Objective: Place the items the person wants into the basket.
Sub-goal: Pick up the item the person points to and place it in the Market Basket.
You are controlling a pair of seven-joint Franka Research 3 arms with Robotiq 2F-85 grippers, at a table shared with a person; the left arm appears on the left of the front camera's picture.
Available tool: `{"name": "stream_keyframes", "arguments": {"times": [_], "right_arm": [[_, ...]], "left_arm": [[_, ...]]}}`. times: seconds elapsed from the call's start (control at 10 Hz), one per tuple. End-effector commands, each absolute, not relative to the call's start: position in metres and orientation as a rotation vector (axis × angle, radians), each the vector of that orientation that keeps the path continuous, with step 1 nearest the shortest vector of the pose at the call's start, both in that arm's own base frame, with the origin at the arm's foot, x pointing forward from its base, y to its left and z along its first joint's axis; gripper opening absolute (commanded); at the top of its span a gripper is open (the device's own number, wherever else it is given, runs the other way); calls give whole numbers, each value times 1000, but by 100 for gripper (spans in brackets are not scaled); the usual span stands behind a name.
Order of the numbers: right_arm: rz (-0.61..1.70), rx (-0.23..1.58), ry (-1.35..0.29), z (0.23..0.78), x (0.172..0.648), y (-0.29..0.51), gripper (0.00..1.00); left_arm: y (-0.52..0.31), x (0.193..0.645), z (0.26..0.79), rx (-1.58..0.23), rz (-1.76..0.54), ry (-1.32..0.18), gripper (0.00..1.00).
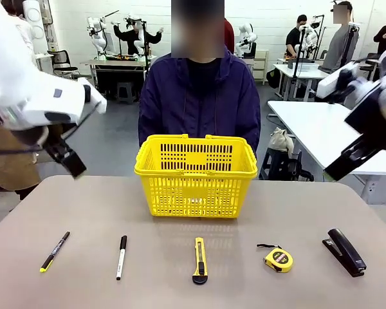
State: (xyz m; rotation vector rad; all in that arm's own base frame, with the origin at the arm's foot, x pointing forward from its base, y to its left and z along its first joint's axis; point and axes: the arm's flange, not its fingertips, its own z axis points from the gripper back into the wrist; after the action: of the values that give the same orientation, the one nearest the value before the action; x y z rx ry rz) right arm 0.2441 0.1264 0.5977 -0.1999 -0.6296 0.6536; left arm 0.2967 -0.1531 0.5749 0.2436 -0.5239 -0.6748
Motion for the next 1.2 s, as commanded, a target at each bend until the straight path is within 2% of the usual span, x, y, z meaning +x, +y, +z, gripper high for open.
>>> {"name": "stream_keyframes", "arguments": {"times": [0.0,0.7,0.8,0.9,1.1], "right_arm": [[681,-194,-600,606,259,129,100],[656,-193,-626,614,250,130,100],[740,-40,-590,613,257,110,100],[993,227,-656,619,256,73,100],[1041,577,-717,614,269,7,100]], "left_arm": [[-153,304,596,209,-648,-541,100],[-148,309,610,215,-638,-553,100],[-126,319,616,-20,-725,-462,100],[-88,329,632,-312,-815,-482,100],[-18,334,643,-633,-905,-530,100]]}}
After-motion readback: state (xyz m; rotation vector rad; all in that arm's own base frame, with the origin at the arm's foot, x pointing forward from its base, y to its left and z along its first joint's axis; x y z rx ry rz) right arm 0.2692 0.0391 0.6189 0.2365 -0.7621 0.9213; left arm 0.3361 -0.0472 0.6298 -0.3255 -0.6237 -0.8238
